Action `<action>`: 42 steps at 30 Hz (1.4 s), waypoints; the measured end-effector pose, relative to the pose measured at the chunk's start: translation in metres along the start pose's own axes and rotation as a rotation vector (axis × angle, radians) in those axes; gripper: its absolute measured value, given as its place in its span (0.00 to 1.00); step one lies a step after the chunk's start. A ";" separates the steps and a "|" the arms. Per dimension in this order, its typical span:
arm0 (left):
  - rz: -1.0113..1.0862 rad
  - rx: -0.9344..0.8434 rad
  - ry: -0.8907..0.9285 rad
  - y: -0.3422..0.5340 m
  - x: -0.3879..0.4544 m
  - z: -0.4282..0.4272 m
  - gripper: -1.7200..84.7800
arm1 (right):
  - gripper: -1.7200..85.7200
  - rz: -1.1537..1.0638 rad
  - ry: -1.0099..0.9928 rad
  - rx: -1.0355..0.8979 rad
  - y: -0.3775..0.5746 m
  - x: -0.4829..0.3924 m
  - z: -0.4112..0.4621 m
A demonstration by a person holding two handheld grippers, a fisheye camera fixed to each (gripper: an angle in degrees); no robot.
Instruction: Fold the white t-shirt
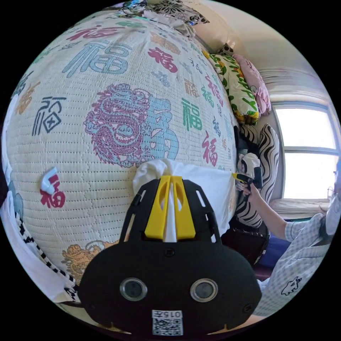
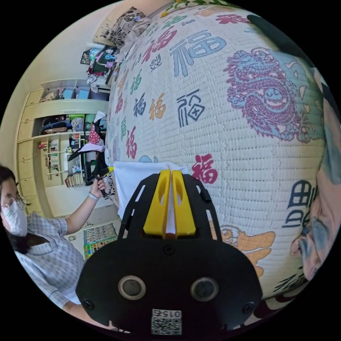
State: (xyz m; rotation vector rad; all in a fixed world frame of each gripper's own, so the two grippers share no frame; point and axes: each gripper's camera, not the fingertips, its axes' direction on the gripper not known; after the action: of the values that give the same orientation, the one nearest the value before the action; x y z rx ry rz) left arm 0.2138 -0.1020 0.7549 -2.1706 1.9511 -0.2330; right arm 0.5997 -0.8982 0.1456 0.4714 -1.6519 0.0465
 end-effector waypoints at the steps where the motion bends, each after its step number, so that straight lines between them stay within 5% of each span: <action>1: -0.007 0.016 0.008 0.002 -0.005 -0.003 0.01 | 0.03 0.004 0.013 -0.018 -0.004 0.003 0.004; 6: -0.007 0.012 -0.120 0.014 -0.014 -0.002 0.01 | 0.07 0.083 -0.023 0.009 -0.002 0.013 0.018; 10: 0.027 0.055 -0.012 0.053 -0.006 -0.014 0.01 | 0.04 0.050 0.004 0.080 0.056 -0.012 0.021; 16: 0.132 -0.285 0.110 0.127 0.026 0.055 0.01 | 0.02 -0.071 -0.014 -0.358 0.109 -0.044 0.137; 20: 0.117 -0.386 -0.066 0.158 0.017 0.083 0.01 | 0.01 -0.032 0.113 -0.495 0.112 -0.027 0.186; 24: -0.008 -0.292 -0.169 0.185 -0.007 0.054 0.02 | 0.02 0.018 0.149 -0.503 0.102 -0.022 0.177; 30: -0.156 -0.142 -0.212 0.224 -0.030 0.019 0.09 | 0.09 -0.321 0.199 -0.540 0.043 -0.110 0.187; 42: -0.306 -0.013 -0.066 0.257 -0.049 0.076 0.08 | 0.15 -0.758 0.272 -0.589 -0.105 -0.297 0.401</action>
State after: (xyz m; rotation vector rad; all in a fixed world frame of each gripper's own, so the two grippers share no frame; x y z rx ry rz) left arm -0.0185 -0.0751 0.6156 -2.4454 1.5848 -0.1937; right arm 0.2747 -1.0328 -0.2231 0.5717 -1.0651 -0.8748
